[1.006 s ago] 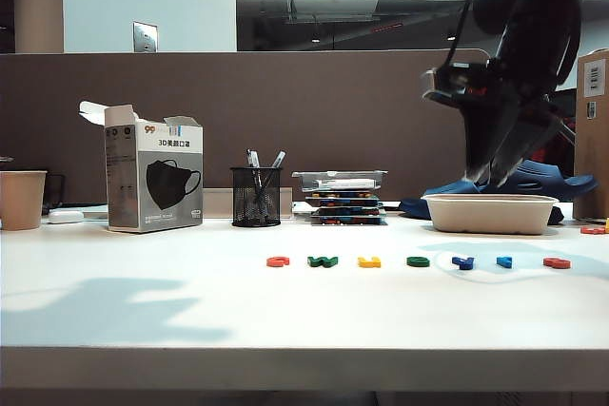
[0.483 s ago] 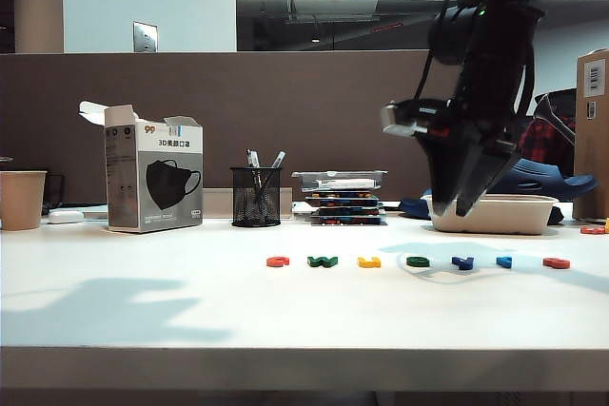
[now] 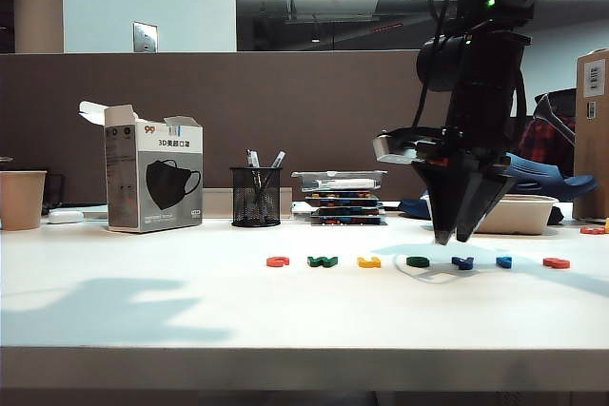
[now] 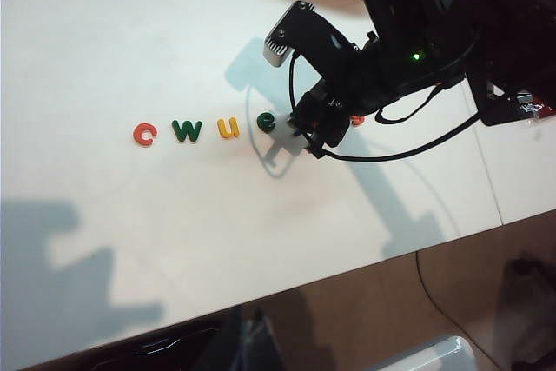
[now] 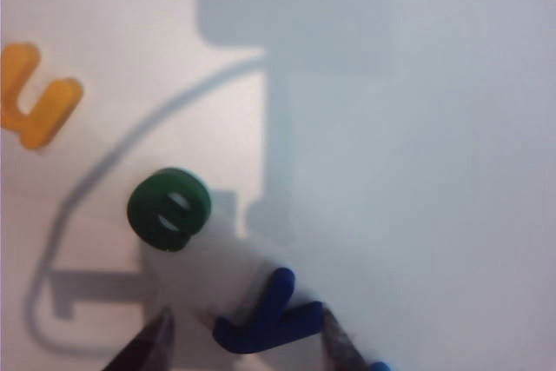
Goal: Select the appropriate letters from the row of letter magnets placed on the table to arrange into the word "yes".
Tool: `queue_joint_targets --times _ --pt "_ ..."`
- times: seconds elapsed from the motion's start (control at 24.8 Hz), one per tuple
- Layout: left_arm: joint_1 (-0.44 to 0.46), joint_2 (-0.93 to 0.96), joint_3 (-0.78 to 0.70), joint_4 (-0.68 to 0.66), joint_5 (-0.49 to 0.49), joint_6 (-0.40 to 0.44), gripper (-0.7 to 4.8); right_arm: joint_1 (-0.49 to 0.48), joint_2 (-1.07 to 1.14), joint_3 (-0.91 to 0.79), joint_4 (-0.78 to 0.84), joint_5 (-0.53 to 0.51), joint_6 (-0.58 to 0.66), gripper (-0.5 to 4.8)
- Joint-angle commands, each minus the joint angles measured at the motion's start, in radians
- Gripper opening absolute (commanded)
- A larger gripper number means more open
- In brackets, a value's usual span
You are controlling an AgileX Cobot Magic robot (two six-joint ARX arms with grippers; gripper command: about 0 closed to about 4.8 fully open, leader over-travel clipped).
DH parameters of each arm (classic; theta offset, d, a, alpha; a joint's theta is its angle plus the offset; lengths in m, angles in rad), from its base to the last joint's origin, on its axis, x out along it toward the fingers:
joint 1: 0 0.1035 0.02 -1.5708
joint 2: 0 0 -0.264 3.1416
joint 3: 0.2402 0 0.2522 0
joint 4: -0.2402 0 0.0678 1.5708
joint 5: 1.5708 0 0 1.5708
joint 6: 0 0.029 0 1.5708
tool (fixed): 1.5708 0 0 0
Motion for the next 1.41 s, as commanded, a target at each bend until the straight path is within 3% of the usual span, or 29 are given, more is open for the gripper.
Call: queue_joint_targets --times 0.04,1.41 --pt "-0.001 -0.003 0.003 0.007 -0.006 0.004 -0.05 0.000 0.005 0.003 0.012 0.012 -0.013 2.12" --pt "-0.001 -0.003 0.003 0.006 -0.006 0.004 -0.05 0.005 0.051 0.003 0.005 0.016 -0.015 1.97"
